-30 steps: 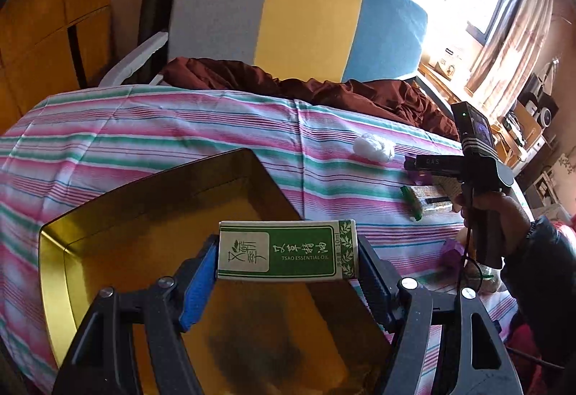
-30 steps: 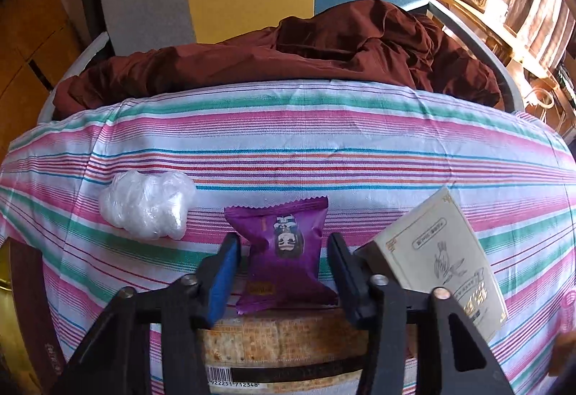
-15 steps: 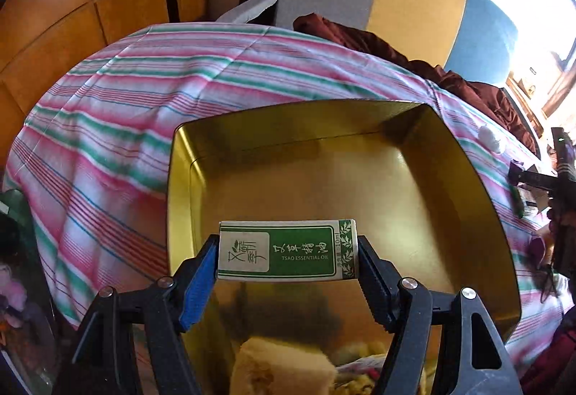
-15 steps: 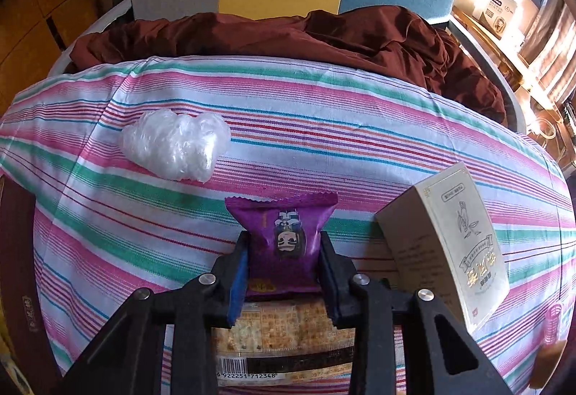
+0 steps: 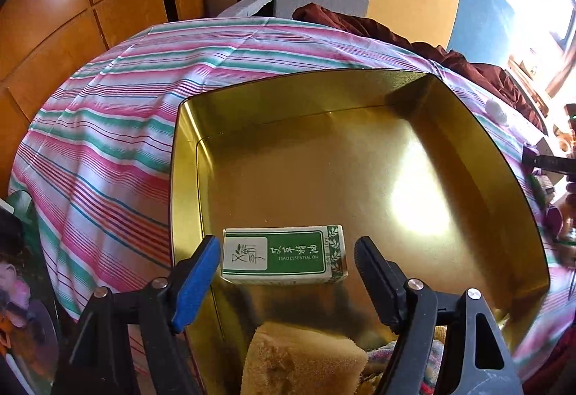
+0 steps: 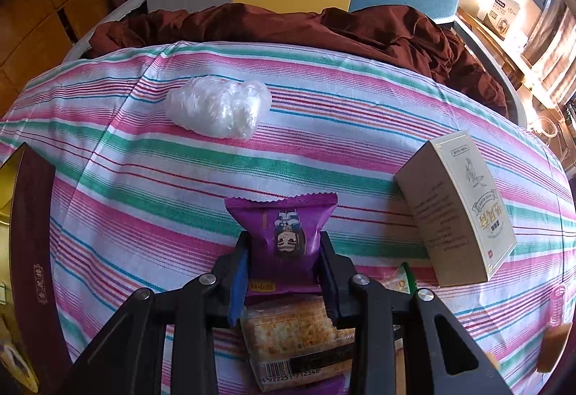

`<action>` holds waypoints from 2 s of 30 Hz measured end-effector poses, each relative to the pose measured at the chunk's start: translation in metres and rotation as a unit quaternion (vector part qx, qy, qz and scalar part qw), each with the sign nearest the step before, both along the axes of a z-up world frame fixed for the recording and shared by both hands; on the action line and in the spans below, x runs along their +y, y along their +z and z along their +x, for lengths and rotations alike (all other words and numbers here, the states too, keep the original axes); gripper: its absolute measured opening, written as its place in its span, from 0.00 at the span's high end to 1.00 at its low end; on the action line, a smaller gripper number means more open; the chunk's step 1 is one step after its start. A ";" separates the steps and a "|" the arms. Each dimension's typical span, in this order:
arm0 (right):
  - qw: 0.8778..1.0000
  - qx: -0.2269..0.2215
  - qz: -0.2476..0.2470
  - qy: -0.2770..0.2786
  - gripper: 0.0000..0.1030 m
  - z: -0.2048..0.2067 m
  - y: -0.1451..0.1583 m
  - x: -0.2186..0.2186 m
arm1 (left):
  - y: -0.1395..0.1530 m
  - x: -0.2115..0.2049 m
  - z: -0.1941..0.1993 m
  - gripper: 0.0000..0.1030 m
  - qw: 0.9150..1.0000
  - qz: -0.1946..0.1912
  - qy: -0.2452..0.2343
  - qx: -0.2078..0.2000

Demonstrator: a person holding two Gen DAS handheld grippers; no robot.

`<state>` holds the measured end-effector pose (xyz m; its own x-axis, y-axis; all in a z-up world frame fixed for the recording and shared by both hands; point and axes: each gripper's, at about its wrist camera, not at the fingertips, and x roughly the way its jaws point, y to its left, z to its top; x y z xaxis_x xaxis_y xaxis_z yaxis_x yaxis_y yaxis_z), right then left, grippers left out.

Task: Organize objects
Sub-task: 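Place the green box in the tray with the left gripper while the right grasps a purple packet, then carry the purple packet into the tray with the right gripper and release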

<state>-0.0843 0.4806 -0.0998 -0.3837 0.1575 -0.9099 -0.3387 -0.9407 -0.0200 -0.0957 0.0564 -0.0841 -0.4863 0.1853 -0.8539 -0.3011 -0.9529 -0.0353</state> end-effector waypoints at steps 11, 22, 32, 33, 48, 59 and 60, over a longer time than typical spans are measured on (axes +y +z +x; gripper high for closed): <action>0.998 0.047 -0.029 0.014 0.67 0.021 0.017 -0.027 | 0.026 -0.022 0.018 0.10 0.997 0.060 0.038 0.034; 0.995 0.068 -0.041 0.065 0.67 0.037 0.029 -0.084 | 0.031 -0.044 0.034 0.09 0.995 0.070 0.061 0.037; 0.989 0.102 -0.048 0.091 0.67 0.055 0.055 -0.123 | 0.031 -0.062 0.048 0.09 0.993 0.068 0.079 0.047; 0.988 0.108 -0.049 0.100 0.67 0.055 0.061 -0.131 | 0.031 -0.064 0.049 0.09 0.993 0.069 0.081 0.046; 0.958 0.063 -0.100 0.261 0.67 0.031 0.046 -0.284 | 0.036 -0.077 0.056 0.08 0.990 0.067 0.100 0.068; 0.945 0.018 -0.126 0.302 0.65 0.027 0.016 -0.325 | 0.035 -0.082 0.060 0.06 0.990 0.046 0.106 0.083; 0.944 0.017 -0.129 0.304 0.62 0.027 0.014 -0.325 | 0.035 -0.082 0.060 0.05 0.990 0.045 0.106 0.083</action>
<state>-0.0573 0.1553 -0.0854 -0.3613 -0.3273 -0.8731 0.2696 -0.9331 0.2382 -0.0355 -0.0252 -0.0495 -0.6544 0.1351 -0.7440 -0.1033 -0.9907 -0.0891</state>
